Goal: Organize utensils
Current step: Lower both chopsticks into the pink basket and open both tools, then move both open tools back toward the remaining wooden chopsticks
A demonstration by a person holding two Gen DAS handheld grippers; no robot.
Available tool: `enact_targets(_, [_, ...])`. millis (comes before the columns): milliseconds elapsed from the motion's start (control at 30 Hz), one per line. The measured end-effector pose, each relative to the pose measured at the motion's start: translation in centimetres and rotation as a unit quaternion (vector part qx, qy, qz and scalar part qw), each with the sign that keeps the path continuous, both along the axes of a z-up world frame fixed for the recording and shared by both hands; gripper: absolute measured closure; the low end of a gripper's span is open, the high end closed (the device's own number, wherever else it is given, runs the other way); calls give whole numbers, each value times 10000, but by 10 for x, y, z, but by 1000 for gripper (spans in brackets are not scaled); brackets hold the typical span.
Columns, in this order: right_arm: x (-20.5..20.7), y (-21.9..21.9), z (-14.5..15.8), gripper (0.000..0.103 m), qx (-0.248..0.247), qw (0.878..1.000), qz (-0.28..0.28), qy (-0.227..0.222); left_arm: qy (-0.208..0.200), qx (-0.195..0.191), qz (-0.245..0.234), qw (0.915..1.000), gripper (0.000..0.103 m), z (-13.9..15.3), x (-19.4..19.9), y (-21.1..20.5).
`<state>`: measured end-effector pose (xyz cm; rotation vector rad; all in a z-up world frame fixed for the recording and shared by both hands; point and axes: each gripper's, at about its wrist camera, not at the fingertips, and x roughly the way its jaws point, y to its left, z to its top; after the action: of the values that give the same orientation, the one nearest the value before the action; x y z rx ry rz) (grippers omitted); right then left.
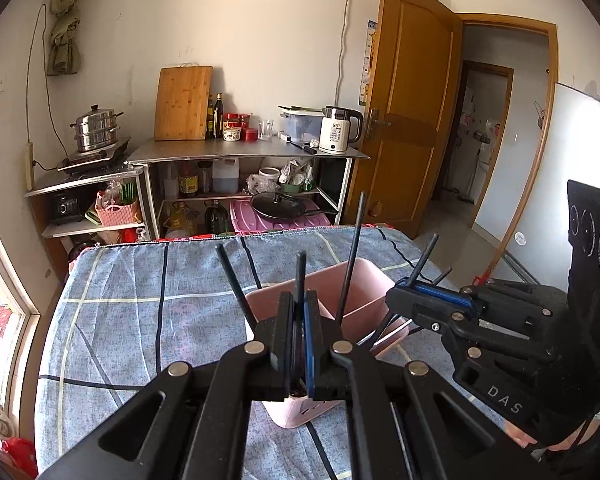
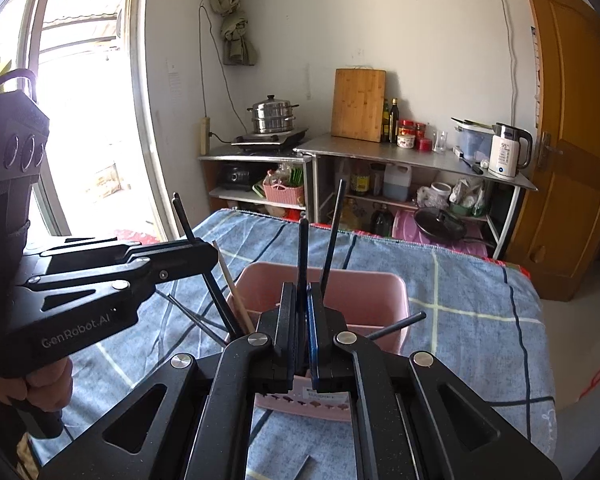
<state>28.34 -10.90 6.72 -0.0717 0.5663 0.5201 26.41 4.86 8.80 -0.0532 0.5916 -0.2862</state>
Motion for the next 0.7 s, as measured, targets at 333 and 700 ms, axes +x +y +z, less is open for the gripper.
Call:
enact_targets(333, [-22,-22,25,93,188,9996,-57,-211,-242,-81,222,9994,74,15,-18,11])
enact_targets(700, [-80,-61,4,92,559,9982,-165,-127,-675,-215,381,9968,64,13,-82,20])
